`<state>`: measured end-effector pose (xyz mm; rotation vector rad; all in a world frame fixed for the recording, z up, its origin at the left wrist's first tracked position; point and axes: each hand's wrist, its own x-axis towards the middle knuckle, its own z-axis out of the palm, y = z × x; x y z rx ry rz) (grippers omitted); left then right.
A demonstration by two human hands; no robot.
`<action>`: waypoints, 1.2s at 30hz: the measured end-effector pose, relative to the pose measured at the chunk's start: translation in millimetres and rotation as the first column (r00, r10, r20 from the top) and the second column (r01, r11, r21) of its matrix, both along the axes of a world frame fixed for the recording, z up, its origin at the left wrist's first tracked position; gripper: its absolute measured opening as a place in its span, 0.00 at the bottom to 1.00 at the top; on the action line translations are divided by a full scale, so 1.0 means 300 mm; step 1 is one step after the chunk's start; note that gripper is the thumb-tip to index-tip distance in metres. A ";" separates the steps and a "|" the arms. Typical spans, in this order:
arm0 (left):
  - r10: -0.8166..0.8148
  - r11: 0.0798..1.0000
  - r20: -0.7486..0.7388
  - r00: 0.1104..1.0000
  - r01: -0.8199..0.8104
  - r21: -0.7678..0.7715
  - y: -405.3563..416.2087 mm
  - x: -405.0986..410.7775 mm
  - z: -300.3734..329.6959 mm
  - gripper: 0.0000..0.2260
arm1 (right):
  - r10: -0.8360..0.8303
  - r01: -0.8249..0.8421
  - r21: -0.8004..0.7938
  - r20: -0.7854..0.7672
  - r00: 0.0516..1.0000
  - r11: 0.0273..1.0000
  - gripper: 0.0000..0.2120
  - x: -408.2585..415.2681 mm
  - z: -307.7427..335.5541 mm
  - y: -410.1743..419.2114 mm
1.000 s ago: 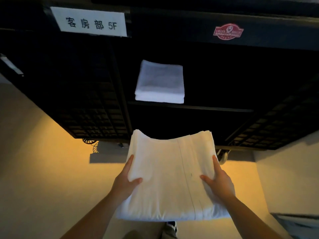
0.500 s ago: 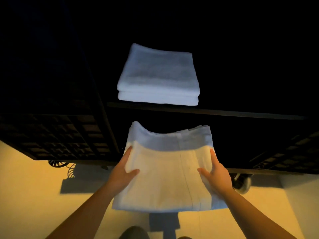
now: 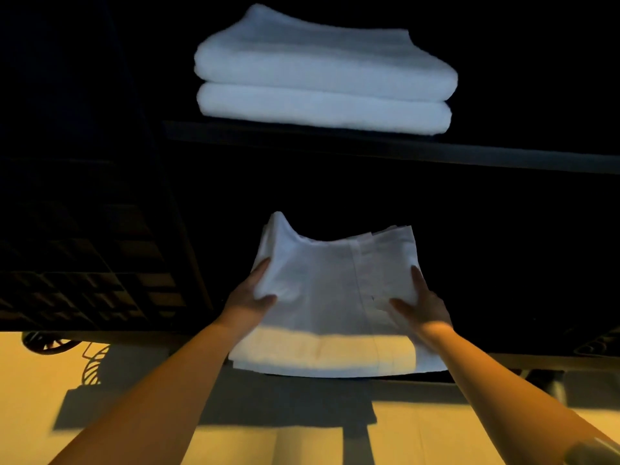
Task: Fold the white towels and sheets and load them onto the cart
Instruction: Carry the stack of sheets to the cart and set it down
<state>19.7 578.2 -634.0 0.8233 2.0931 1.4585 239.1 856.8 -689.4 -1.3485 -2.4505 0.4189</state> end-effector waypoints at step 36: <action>-0.526 0.630 -0.643 0.557 -0.253 -0.734 0.165 0.106 -0.101 0.27 | 0.351 -0.479 0.133 0.519 0.779 0.868 0.36 -0.121 0.041 -0.214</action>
